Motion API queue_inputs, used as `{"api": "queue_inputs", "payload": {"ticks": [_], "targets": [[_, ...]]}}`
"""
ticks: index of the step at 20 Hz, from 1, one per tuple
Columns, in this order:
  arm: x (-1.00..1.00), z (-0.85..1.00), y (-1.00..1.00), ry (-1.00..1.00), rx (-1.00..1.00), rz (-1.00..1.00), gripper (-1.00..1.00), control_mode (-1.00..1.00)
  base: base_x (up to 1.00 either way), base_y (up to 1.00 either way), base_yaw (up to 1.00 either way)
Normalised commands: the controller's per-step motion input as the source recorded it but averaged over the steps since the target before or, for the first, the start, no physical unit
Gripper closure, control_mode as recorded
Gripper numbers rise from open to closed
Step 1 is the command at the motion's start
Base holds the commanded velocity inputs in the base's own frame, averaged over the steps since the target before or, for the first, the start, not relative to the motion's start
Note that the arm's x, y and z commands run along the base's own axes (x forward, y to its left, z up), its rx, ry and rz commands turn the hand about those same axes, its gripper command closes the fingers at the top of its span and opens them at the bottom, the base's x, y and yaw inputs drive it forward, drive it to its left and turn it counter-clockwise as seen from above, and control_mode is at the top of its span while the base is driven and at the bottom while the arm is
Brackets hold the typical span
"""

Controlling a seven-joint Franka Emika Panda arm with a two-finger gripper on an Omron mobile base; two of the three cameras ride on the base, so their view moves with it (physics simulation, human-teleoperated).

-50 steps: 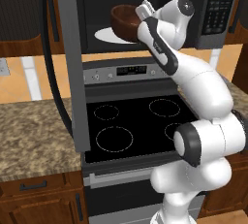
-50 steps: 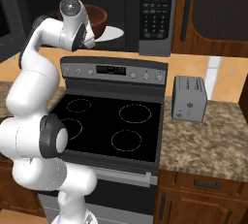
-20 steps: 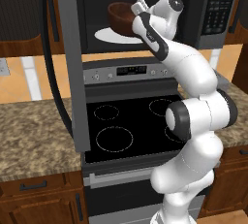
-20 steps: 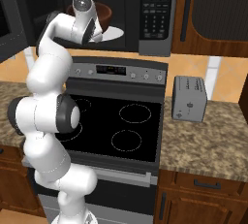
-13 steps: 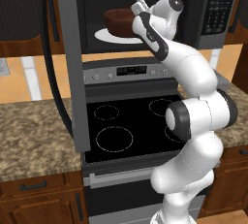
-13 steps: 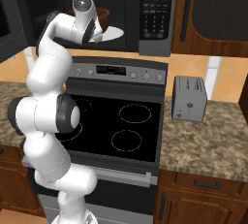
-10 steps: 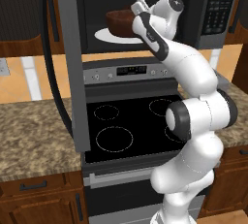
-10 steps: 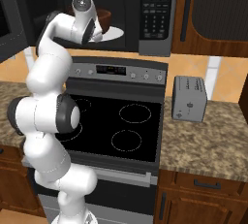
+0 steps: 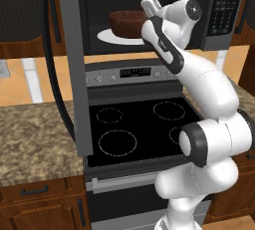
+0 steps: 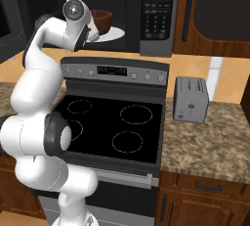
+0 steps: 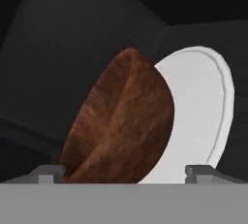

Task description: Open the microwave, place the bowl with waffle inside the microwave, then close the microwave door and turn it on.

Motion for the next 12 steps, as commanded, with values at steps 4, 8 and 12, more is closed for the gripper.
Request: {"api": "queue_inputs", "payload": {"ticks": [4,8,12], "targets": [[-0.82,0.2,0.0,-0.24,0.0,0.0,-1.0,-1.0,0.0,0.0,0.0],[-0.67,0.35,-0.05,-0.03,0.0,0.0,-1.0,-1.0,0.0,0.0,0.0],[-0.82,0.31,-0.18,0.0,0.0,0.0,-1.0,-1.0,0.0,0.0,0.0]]}}
